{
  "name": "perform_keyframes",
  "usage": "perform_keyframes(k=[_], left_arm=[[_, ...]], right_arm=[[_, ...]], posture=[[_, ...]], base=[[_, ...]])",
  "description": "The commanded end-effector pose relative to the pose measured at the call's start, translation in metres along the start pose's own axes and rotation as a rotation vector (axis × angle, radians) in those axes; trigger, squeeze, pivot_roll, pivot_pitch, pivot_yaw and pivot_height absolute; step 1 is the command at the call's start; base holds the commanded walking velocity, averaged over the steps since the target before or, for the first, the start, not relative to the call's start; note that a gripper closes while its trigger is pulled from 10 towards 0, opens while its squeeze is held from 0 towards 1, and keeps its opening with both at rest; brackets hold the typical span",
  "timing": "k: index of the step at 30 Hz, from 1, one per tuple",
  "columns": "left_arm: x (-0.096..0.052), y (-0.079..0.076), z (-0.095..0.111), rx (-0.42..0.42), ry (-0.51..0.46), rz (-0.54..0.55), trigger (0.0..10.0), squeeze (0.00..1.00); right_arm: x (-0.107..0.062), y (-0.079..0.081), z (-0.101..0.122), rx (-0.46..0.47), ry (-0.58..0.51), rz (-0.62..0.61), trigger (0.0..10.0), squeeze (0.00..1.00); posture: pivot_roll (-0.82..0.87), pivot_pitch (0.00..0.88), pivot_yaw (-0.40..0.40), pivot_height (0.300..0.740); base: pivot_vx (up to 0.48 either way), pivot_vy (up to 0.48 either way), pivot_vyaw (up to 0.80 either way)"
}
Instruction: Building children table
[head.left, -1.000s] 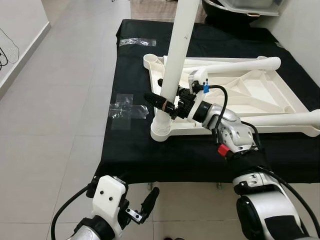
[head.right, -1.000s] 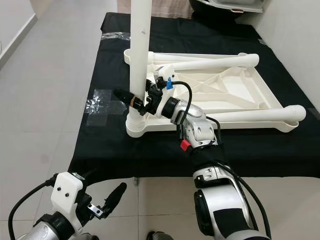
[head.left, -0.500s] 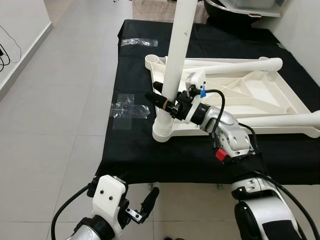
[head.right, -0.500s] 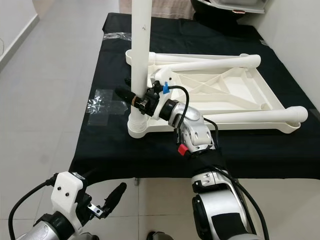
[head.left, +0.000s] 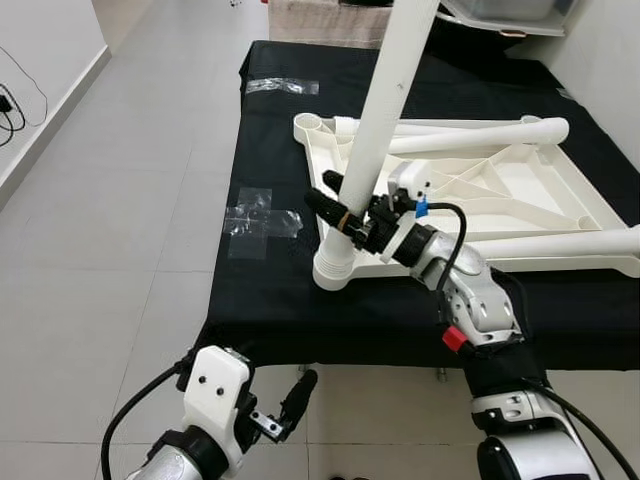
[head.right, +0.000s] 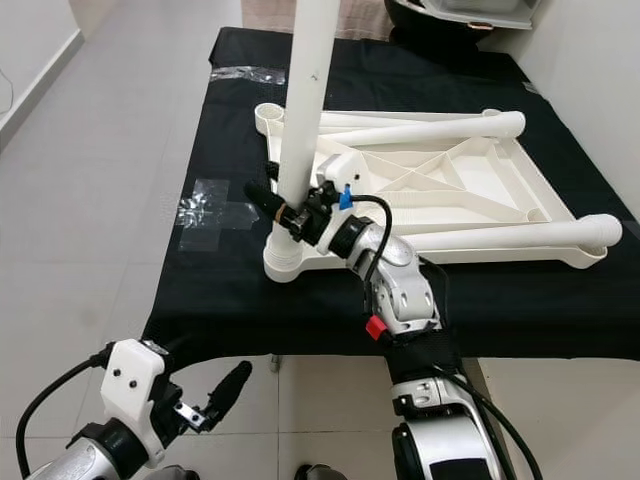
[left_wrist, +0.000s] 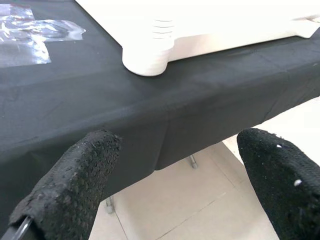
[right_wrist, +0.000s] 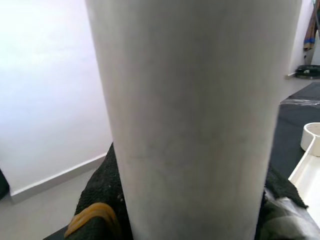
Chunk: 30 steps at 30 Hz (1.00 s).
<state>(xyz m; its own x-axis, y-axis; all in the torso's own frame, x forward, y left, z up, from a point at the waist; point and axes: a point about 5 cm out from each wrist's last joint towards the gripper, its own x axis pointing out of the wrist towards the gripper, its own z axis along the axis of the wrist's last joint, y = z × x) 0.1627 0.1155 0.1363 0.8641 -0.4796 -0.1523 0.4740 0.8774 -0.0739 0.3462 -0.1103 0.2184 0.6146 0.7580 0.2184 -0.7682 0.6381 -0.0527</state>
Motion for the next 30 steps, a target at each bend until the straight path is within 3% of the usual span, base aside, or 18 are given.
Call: perform_keyframes(k=[1,2,3,4,6,7,8,9,10,11,14,17,21,22,24,26,28,30], left_arm=[[-0.001,-0.001,-0.005,-0.024,0.029,-0.008,10.0,0.0],[0.0,0.002,-0.004,-0.018,0.022,0.01,10.0,0.0],[0.0,0.002,-0.004,-0.018,0.022,0.01,10.0,0.0],[0.0,0.005,-0.002,-0.017,0.014,0.03,10.0,0.0],[0.0,0.005,-0.002,-0.017,0.014,0.03,10.0,0.0],[0.001,0.008,-0.001,-0.007,0.006,0.046,10.0,0.0],[0.001,0.008,-0.001,-0.007,0.006,0.046,10.0,0.0],[0.002,0.01,0.0,-0.004,0.0,0.057,10.0,0.0],[0.002,0.01,0.0,-0.004,0.0,0.057,10.0,0.0],[0.003,0.01,0.0,0.0,-0.004,0.061,10.0,0.0],[0.003,0.011,0.0,0.002,-0.005,0.062,10.0,0.0],[0.003,0.01,-0.001,0.004,-0.004,0.06,10.0,0.0],[0.003,0.01,-0.001,0.004,-0.003,0.058,10.0,0.0],[0.003,0.009,-0.002,0.009,0.0,0.05,10.0,0.0],[0.003,0.009,-0.002,0.009,0.0,0.05,10.0,0.0],[0.004,0.008,-0.003,0.011,0.004,0.042,10.0,0.0],[0.004,0.007,-0.003,0.012,0.005,0.039,10.0,0.0],[0.004,0.007,-0.003,0.012,0.005,0.039,10.0,0.0]], right_arm=[[-0.013,-0.005,-0.024,0.05,0.095,-0.076,0.0,0.0],[-0.015,-0.012,-0.03,0.049,0.118,-0.211,0.0,0.0],[-0.015,-0.012,-0.03,0.049,0.118,-0.211,0.0,0.0],[-0.019,-0.02,-0.035,0.046,0.137,-0.355,0.0,0.0],[-0.019,-0.02,-0.035,0.046,0.137,-0.355,0.0,0.0],[-0.024,-0.028,-0.039,0.03,0.161,-0.514,0.0,0.0],[-0.024,-0.028,-0.039,0.03,0.161,-0.514,0.0,0.0],[-0.03,-0.034,-0.041,0.009,0.182,-0.66,0.0,0.0],[-0.03,-0.034,-0.041,0.009,0.182,-0.66,0.0,0.0],[-0.04,-0.039,-0.041,-0.027,0.197,-0.843,0.0,0.0],[-0.047,-0.038,-0.04,-0.039,0.19,-0.982,0.0,0.0],[-0.057,-0.024,-0.035,-0.074,0.164,-1.218,0.0,0.0],[-0.057,-0.015,-0.035,-0.058,0.162,-1.301,0.0,0.0],[-0.052,-0.003,-0.038,-0.03,0.191,-1.413,0.0,0.0],[-0.052,-0.003,-0.038,-0.03,0.191,-1.413,0.0,0.0],[-0.034,0.018,-0.045,0.058,0.248,-1.523,0.0,0.0],[-0.026,0.025,-0.05,0.128,0.285,-1.563,0.0,0.0],[-0.026,0.025,-0.05,0.128,0.285,-1.563,0.0,0.0]], posture=[[0.12,0.176,-0.109,0.74],[0.13,0.176,-0.11,0.74],[0.13,0.176,-0.11,0.74],[0.13,0.172,-0.111,0.74],[0.13,0.172,-0.111,0.74],[0.12,0.168,-0.108,0.74],[0.12,0.168,-0.108,0.74],[0.13,0.163,-0.107,0.74],[0.13,0.163,-0.107,0.74],[0.12,0.156,-0.106,0.74],[0.13,0.148,-0.106,0.74],[0.13,0.141,-0.106,0.74],[0.13,0.134,-0.106,0.74],[0.13,0.127,-0.105,0.74],[0.13,0.127,-0.105,0.74],[0.14,0.125,-0.107,0.74],[0.14,0.124,-0.108,0.74],[0.14,0.124,-0.108,0.74]], base=[[0.0,0.0,0.0],[0.0,0.0,0.0],[0.0,0.0,0.0],[0.0,0.0,0.0],[0.0,0.0,0.0],[0.0,0.0,0.0],[0.0,0.0,0.0],[0.0,0.0,0.0],[0.0,0.0,0.0],[0.0,0.0,0.0],[0.0,0.0,0.0],[0.0,0.0,0.0],[0.0,0.0,0.0],[0.0,0.0,0.0],[0.0,0.0,0.0],[0.0,0.0,0.0],[0.0,0.0,0.0],[0.0,0.0,0.0]])
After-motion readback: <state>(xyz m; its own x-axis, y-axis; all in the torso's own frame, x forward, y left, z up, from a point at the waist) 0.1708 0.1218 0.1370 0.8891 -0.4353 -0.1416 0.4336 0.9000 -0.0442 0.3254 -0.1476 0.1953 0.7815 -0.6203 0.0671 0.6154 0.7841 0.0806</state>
